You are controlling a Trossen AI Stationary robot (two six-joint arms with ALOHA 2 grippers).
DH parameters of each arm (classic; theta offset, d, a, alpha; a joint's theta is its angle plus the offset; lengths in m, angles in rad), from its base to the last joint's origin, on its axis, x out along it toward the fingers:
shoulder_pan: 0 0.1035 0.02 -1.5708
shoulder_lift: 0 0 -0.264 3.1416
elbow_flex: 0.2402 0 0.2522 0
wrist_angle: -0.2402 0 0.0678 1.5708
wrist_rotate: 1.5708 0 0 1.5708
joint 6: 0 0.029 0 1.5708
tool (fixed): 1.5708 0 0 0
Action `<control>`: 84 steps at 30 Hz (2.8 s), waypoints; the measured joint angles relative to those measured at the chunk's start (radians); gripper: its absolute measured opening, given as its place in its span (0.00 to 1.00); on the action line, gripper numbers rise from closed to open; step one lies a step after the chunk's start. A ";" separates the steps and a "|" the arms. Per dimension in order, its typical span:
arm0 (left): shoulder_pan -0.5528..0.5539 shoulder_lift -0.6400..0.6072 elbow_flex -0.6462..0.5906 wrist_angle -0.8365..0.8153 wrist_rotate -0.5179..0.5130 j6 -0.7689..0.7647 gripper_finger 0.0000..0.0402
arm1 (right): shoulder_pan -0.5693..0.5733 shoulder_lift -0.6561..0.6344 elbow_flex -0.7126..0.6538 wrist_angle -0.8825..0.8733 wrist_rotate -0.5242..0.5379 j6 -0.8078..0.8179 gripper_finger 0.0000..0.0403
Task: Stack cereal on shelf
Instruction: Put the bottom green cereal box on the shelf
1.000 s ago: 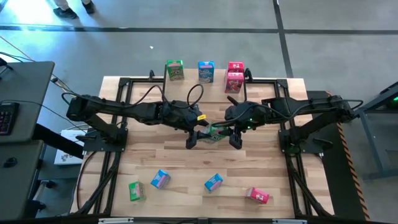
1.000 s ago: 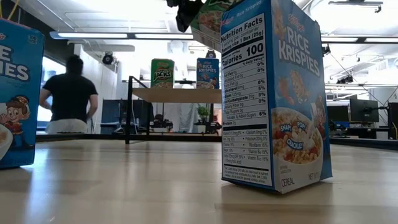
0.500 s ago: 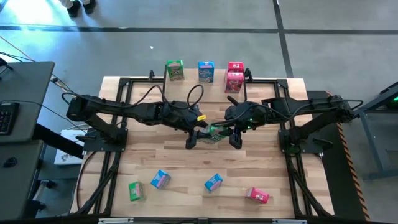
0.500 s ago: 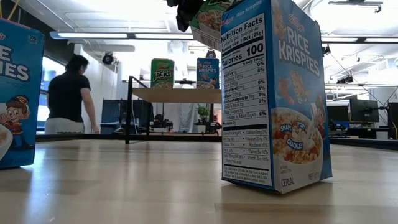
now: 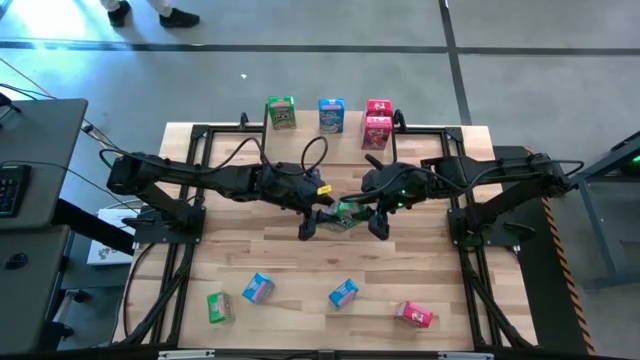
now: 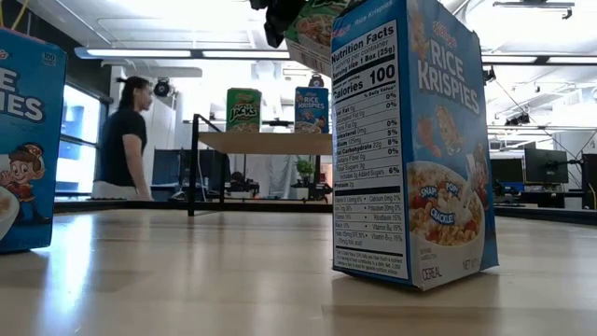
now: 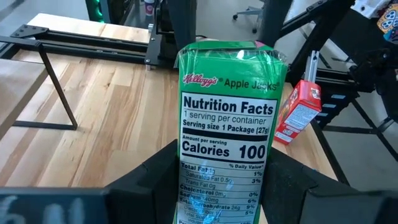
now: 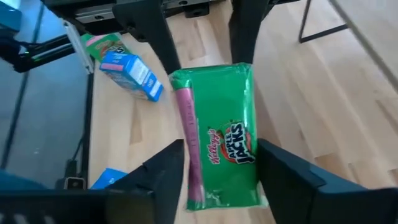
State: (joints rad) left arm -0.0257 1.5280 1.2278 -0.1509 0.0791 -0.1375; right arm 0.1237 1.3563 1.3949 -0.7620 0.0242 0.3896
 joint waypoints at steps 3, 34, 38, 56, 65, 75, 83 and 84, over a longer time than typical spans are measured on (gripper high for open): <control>0.000 0.001 0.000 0.006 0.005 0.000 0.42 | -0.003 0.000 0.000 0.007 -0.047 0.002 0.54; 0.062 -0.020 0.001 0.169 -0.058 -0.045 0.42 | -0.064 -0.501 -0.003 -0.113 0.151 -0.261 0.61; 0.086 -0.054 0.000 0.166 -0.066 -0.044 0.42 | -0.064 -0.552 -0.003 -0.169 0.182 -0.268 0.61; 0.158 -0.255 -0.002 0.143 -0.196 0.062 0.42 | -0.064 -0.844 -0.418 0.076 0.210 -0.259 0.61; 0.158 -0.283 -0.004 0.021 -0.224 0.072 0.42 | -0.064 -0.894 -0.558 0.189 0.209 -0.247 0.61; 0.158 -0.283 -0.005 -0.031 -0.225 0.092 0.42 | -0.064 -0.886 -0.579 0.208 0.209 -0.210 0.61; 0.158 -0.286 -0.005 -0.120 -0.223 0.097 0.42 | -0.064 -0.886 -0.579 0.205 0.211 -0.214 0.61; 0.158 -0.291 -0.006 -0.128 -0.222 0.097 0.42 | -0.064 -0.886 -0.579 0.205 0.211 -0.214 0.61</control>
State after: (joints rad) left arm 0.1318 1.2372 1.2217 -0.2794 -0.1429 -0.0402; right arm 0.0593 0.4706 0.8158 -0.5568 0.2356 0.1758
